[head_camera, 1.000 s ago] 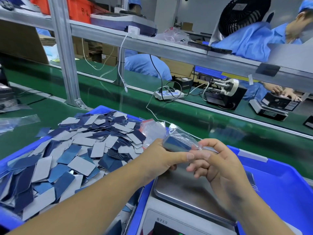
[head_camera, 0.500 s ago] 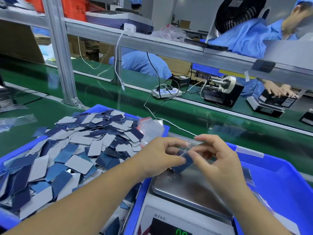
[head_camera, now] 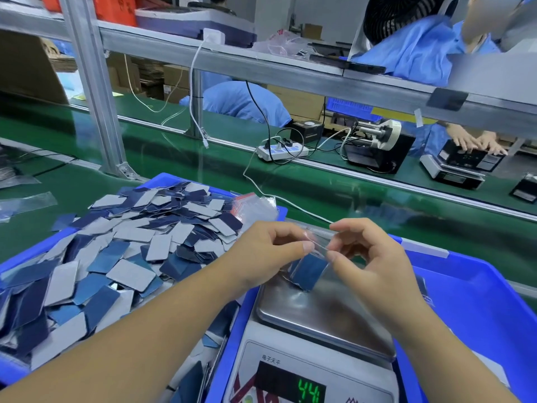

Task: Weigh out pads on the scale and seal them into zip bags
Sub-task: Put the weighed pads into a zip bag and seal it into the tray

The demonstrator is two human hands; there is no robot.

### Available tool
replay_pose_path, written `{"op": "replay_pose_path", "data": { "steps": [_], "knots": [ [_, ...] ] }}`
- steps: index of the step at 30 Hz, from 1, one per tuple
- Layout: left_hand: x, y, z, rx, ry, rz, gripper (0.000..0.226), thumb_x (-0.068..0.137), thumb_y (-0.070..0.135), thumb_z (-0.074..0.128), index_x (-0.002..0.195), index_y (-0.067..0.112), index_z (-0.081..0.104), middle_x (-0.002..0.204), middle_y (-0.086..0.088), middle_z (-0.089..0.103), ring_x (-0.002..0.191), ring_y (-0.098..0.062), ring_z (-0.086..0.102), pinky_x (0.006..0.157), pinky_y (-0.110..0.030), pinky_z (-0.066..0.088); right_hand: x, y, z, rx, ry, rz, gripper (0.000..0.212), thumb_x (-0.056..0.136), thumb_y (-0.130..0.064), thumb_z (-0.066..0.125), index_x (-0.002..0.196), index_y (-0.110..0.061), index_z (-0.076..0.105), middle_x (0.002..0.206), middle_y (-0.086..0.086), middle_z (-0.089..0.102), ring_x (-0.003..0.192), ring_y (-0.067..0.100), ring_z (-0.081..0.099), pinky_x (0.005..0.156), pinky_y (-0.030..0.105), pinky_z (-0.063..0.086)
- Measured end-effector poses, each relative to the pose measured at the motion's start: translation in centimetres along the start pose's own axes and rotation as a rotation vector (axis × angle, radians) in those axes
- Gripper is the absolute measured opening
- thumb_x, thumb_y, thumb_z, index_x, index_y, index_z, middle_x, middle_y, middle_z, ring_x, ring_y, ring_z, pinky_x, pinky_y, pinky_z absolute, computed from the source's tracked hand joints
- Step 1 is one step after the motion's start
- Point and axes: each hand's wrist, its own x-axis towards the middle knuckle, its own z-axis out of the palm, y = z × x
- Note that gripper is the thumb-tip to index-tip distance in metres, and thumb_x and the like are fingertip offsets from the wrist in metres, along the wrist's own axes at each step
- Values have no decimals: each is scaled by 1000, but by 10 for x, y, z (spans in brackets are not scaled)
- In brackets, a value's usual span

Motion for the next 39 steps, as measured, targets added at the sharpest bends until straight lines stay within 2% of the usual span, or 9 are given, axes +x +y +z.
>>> {"op": "replay_pose_path", "data": {
  "steps": [3,6,9,13,16,22,25,29,39],
  "knots": [
    [0,1,-1,-34,35,-9,5,82,15,77,82,20,79,81,-1,71,78,-13,61,76,-34,50,0,1,2,65,-18,36,42,76,-18,68,107,-46,60,98,-14,65,83,14,60,78,31,52],
    [0,2,-1,-67,40,-14,15,86,7,75,81,20,80,91,-10,70,88,-24,57,81,-44,46,2,4,4,139,-24,101,43,76,-22,68,107,-50,59,98,-16,63,81,9,58,75,26,52],
    [-1,3,-1,-57,28,-18,23,87,6,73,78,25,80,89,-5,72,85,-22,57,76,-39,45,3,6,3,156,-14,109,35,80,-19,68,101,-46,62,86,-9,65,79,13,60,76,31,50],
    [-2,8,-1,-116,17,-45,15,84,11,78,76,25,78,87,-2,74,76,-9,65,61,-23,51,3,7,2,198,18,95,45,86,0,71,100,-42,62,82,-4,68,76,15,61,75,31,50],
    [-2,9,-2,-133,38,-67,7,71,22,77,70,28,74,93,-8,72,78,-9,65,65,-28,53,4,3,2,264,40,100,37,78,-12,72,102,-38,61,81,1,69,75,16,60,73,29,51],
    [-2,8,-5,-186,19,-78,10,70,18,75,69,24,68,90,-8,72,76,-11,64,68,-32,53,4,7,0,260,2,145,41,87,1,71,104,-36,61,79,-1,68,75,14,59,74,32,48],
    [-2,7,-5,-204,7,-90,10,70,15,74,71,19,65,90,-9,70,75,-14,63,68,-32,53,3,7,0,247,-2,150,37,85,-6,73,103,-37,61,77,-2,68,73,12,59,72,29,47],
    [-3,10,-4,-243,-15,-101,9,72,12,72,73,16,65,89,-9,72,69,-11,65,61,-28,55,4,5,-1,263,12,148,30,77,-19,70,98,-38,60,76,-3,67,71,12,57,68,25,46],
    [-2,8,-6,-218,-19,-114,21,89,-2,66,75,13,63,87,-7,73,78,-14,67,68,-32,58,3,5,4,341,-26,150,23,79,-12,66,92,-30,63,77,-9,63,73,9,56,68,20,47]
  ]
}}
